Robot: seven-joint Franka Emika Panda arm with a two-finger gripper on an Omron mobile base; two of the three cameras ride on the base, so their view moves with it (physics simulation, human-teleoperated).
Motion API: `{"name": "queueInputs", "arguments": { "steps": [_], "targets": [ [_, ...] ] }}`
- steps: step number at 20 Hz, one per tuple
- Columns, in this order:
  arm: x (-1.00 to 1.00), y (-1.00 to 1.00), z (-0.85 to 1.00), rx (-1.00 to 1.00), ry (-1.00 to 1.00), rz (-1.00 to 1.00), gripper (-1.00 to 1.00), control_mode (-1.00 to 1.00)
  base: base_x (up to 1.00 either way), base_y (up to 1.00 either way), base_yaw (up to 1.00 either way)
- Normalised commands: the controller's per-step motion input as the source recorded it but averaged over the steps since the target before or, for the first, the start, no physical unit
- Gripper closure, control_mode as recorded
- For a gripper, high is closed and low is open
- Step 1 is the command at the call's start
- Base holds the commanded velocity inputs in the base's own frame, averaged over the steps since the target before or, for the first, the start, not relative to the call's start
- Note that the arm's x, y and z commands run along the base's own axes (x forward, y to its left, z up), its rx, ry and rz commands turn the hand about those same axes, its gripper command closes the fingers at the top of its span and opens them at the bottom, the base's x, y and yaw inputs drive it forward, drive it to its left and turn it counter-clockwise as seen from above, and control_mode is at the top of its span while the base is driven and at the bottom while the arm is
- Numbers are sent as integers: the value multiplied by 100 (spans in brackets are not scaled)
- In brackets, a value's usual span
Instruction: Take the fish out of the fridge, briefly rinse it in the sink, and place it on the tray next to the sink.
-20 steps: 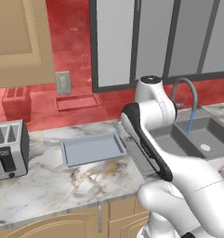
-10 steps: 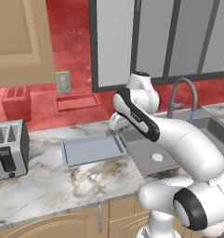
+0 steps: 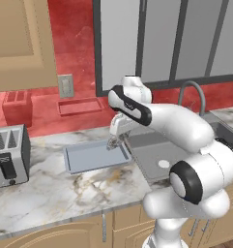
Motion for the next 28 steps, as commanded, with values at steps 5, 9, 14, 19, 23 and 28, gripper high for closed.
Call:
{"name": "queueInputs", "arguments": {
  "steps": [5,9,14,19,23,28],
  "targets": [
    [0,3,-70,-7,6,10,100,-100,0,0,0],
    [12,0,-35,-2,0,8,100,-100,0,0,0],
    [51,10,-2,0,0,11,100,-100,0,0,0],
    [64,25,0,4,0,14,100,-100,0,0,0],
    [48,36,0,7,0,18,100,-100,0,0,0],
    [13,32,-3,2,1,11,100,-100,0,0,0]
  ]
}}
